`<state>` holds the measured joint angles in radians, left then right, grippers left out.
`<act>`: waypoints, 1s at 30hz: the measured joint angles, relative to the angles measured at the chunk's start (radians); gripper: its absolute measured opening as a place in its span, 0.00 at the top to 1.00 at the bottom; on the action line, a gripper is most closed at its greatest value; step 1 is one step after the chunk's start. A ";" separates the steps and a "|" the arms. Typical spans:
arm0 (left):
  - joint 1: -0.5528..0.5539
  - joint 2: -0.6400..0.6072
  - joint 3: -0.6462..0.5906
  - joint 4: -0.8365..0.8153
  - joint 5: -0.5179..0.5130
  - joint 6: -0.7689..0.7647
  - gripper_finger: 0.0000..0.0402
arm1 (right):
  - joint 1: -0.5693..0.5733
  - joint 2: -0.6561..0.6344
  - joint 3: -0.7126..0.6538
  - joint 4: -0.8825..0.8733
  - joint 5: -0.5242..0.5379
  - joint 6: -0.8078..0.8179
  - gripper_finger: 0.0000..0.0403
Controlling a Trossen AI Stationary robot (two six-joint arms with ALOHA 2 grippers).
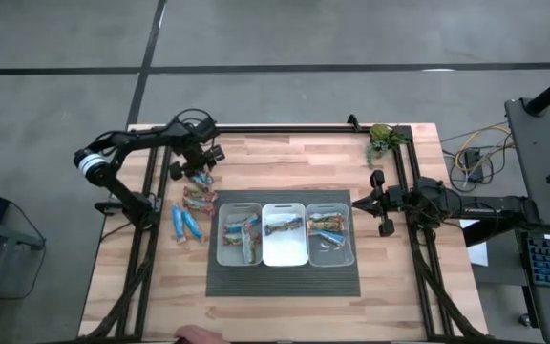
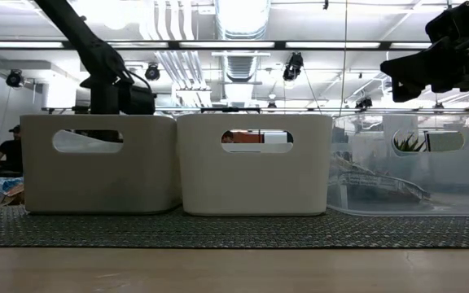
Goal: Pick and place Granola Bars by type
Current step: Put the top blue granola bar into the white bin
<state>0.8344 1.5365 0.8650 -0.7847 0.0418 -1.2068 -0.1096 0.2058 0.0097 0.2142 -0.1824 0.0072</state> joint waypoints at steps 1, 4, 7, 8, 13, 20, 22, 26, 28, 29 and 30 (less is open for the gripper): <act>0.000 0.003 0.000 0.000 0.000 0.000 0.57 | 0.000 0.000 0.000 0.000 0.000 0.000 0.98; 0.000 0.013 0.000 0.002 0.000 -0.001 0.57 | 0.000 0.000 0.000 0.000 0.000 0.000 0.98; 0.001 0.016 0.000 0.006 -0.007 -0.002 0.57 | 0.000 0.000 0.000 0.000 0.000 0.000 0.98; 0.001 0.018 0.000 0.007 -0.008 -0.003 0.57 | 0.000 0.000 0.000 0.000 0.000 0.000 0.98; 0.002 0.020 0.000 0.009 -0.009 -0.006 0.57 | 0.000 0.000 0.000 0.000 0.000 0.000 0.98; 0.002 0.018 0.003 0.031 -0.018 -0.006 0.57 | 0.000 0.000 0.000 0.000 0.000 0.000 0.98; 0.002 0.018 0.003 0.034 -0.024 -0.006 0.57 | 0.000 0.000 0.000 0.000 0.000 0.000 0.98; 0.002 0.018 -0.002 0.037 -0.027 -0.006 0.57 | 0.000 0.000 0.000 0.000 0.000 0.000 0.98; 0.002 0.019 -0.005 0.036 -0.027 -0.006 0.57 | 0.000 0.000 0.000 0.000 0.000 0.000 0.98; 0.002 0.021 -0.005 0.037 -0.028 -0.006 0.57 | 0.000 0.000 0.000 0.000 0.000 0.000 0.98; 0.002 0.025 -0.005 0.038 -0.028 -0.006 0.57 | 0.000 0.000 0.000 0.000 0.000 0.000 0.98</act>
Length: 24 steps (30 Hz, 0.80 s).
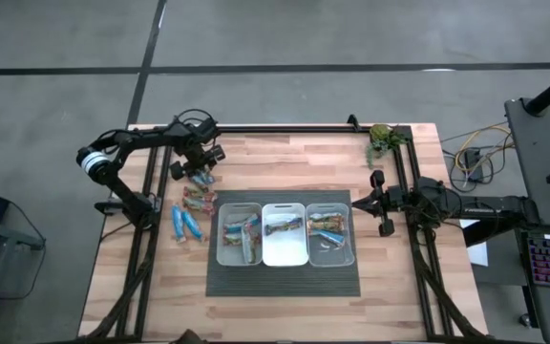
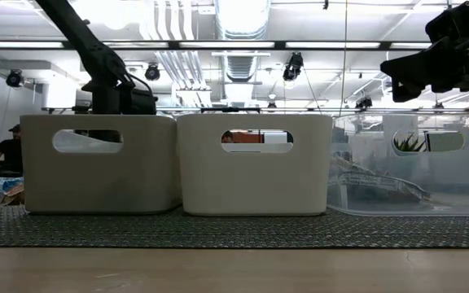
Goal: Pick and place Granola Bars by type
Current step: Put the top blue granola bar into the white bin
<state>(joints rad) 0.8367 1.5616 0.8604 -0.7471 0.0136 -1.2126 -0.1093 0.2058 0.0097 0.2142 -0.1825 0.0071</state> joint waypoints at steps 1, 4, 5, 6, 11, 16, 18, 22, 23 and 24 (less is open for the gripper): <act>0.000 0.005 0.000 0.000 0.000 0.000 0.57 | 0.000 0.000 0.000 0.000 0.000 0.000 0.98; 0.000 0.022 -0.001 0.007 0.000 0.000 0.57 | 0.000 0.000 0.000 0.000 0.000 0.000 0.98; 0.000 0.028 -0.001 0.010 0.000 0.000 0.57 | 0.000 0.000 0.000 0.000 0.000 0.000 0.98; 0.000 0.033 -0.001 0.011 0.000 0.000 0.57 | 0.000 0.000 0.000 0.000 0.000 0.000 0.98; 0.000 0.046 0.001 0.013 0.000 0.002 0.57 | 0.000 0.000 0.000 0.000 0.000 0.000 0.98; 0.000 0.048 0.001 0.014 0.000 0.003 0.57 | 0.000 0.000 0.000 0.000 0.000 0.000 0.98; 0.000 0.049 0.001 0.014 0.000 0.003 0.57 | 0.000 0.000 0.000 0.000 0.000 0.000 0.98; 0.000 0.047 -0.001 0.014 0.000 -0.005 0.59 | 0.000 0.000 0.000 0.000 0.000 0.000 0.98; 0.000 0.046 -0.001 0.013 0.000 -0.010 0.61 | 0.000 0.000 0.000 0.000 0.000 0.000 0.98; 0.000 0.044 -0.002 0.012 -0.001 -0.012 0.63 | 0.000 0.000 0.000 0.000 0.000 0.000 0.98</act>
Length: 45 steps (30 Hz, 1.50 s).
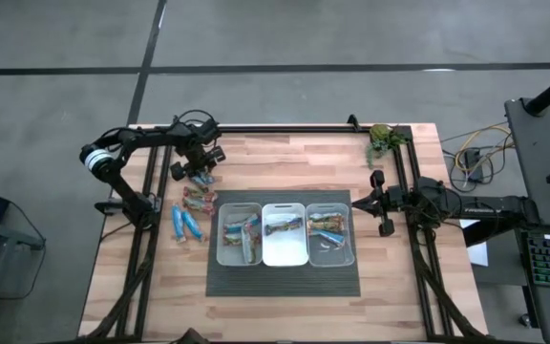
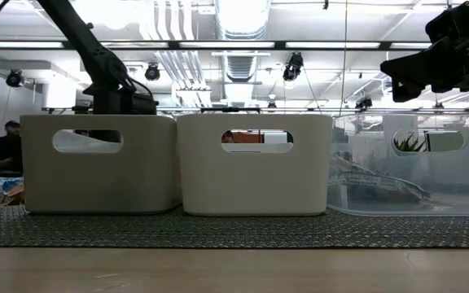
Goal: Pick and place Granola Bars by type
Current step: Put the top blue granola bar into the white bin
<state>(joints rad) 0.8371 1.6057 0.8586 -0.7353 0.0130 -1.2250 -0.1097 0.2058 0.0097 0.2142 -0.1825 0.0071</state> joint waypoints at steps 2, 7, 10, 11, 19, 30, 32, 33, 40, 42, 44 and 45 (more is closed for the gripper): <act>0.001 -0.001 -0.001 -0.002 -0.001 -0.001 0.67 | 0.000 0.000 0.000 0.000 0.000 0.000 0.98; 0.001 -0.002 -0.001 -0.009 -0.002 -0.001 0.76 | 0.000 0.000 0.000 0.000 0.000 0.000 0.98; 0.001 -0.002 -0.001 -0.009 0.000 -0.001 0.79 | 0.000 0.000 0.000 0.000 0.000 0.000 0.98; 0.001 -0.002 -0.001 -0.009 0.000 -0.001 0.80 | 0.000 0.000 0.000 0.000 0.000 0.000 0.98; 0.001 -0.003 0.006 -0.014 0.014 0.026 0.82 | 0.000 0.000 0.000 0.000 0.000 0.000 0.98; 0.000 -0.001 0.065 -0.027 0.055 0.071 0.82 | 0.000 0.000 0.000 0.000 0.000 0.000 0.98; 0.000 -0.001 0.073 -0.030 0.056 0.073 0.82 | 0.000 0.000 0.000 0.000 0.000 0.000 0.98; 0.000 -0.001 0.078 -0.032 0.056 0.077 0.82 | 0.000 0.000 0.000 0.000 0.000 0.000 0.98; 0.000 -0.002 0.130 -0.031 0.098 0.116 0.82 | 0.000 0.000 0.000 0.000 0.000 0.000 0.98; 0.000 -0.002 0.150 -0.032 0.110 0.126 0.82 | 0.000 0.000 0.000 0.000 0.000 0.000 0.98; -0.001 -0.002 0.172 -0.032 0.124 0.132 0.82 | 0.000 0.000 0.000 0.000 0.000 0.000 0.98; -0.001 -0.002 0.183 -0.032 0.126 0.134 0.82 | 0.000 0.000 0.000 0.000 0.000 0.000 0.98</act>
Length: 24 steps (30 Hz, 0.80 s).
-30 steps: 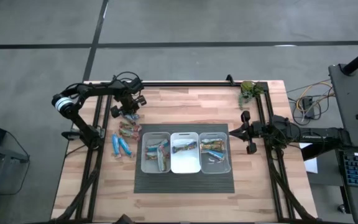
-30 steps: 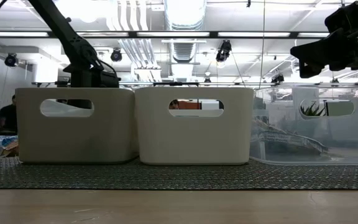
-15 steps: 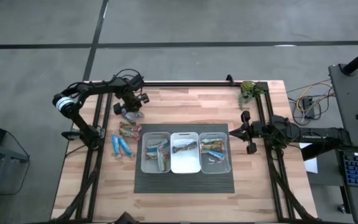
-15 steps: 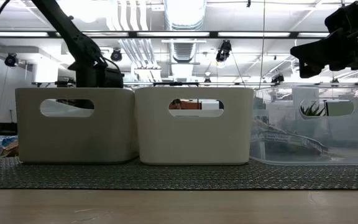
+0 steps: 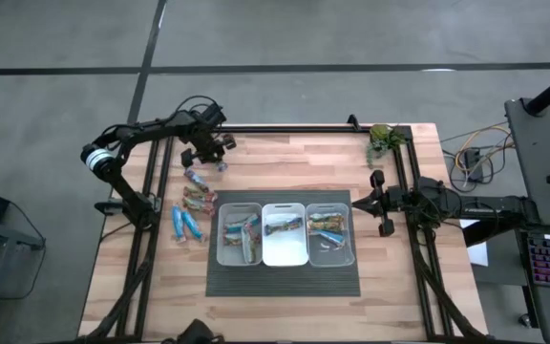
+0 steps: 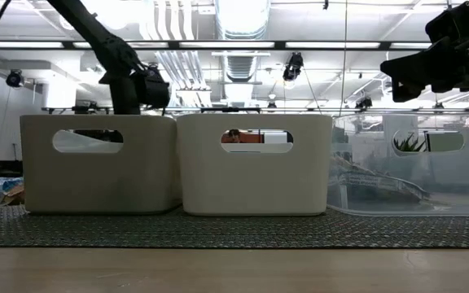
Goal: Pick and place Granola Bars by type
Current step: Put the top blue granola bar into the white bin
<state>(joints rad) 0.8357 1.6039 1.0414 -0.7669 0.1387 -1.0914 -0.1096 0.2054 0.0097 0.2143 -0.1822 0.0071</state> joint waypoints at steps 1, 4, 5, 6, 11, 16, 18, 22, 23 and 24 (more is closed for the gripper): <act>-0.002 0.000 0.011 0.000 0.001 0.003 0.82 | 0.000 0.000 0.000 0.000 0.000 0.000 0.98; -0.006 0.000 0.039 0.000 0.003 0.013 0.82 | 0.000 0.000 0.000 0.000 0.000 0.000 0.98; -0.009 0.000 0.049 0.000 0.003 0.017 0.82 | 0.000 0.000 0.000 0.000 0.000 0.000 0.98; -0.012 0.000 0.059 0.000 0.003 0.018 0.82 | 0.000 0.000 0.000 0.000 0.000 0.000 0.98; -0.034 0.000 0.131 0.000 0.035 0.046 0.82 | 0.000 0.000 0.000 0.000 0.000 0.000 0.98; -0.064 -0.001 0.225 0.000 0.053 0.075 0.82 | 0.000 0.000 0.000 0.000 0.000 0.000 0.98; -0.077 -0.001 0.261 0.001 0.054 0.086 0.82 | 0.000 0.000 0.000 0.000 0.000 0.000 0.98; -0.109 -0.002 0.324 0.000 0.054 0.104 0.82 | 0.000 0.000 0.000 0.000 0.000 0.000 0.98; -0.118 -0.002 0.338 0.000 0.055 0.109 0.82 | 0.000 0.000 0.000 0.000 0.000 0.000 0.98; -0.129 -0.002 0.353 0.001 0.055 0.115 0.82 | 0.000 0.000 0.000 0.000 0.000 0.000 0.98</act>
<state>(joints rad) 0.7072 1.6024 1.3943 -0.7662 0.1940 -0.9761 -0.1093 0.2057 0.0097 0.2146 -0.1823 0.0072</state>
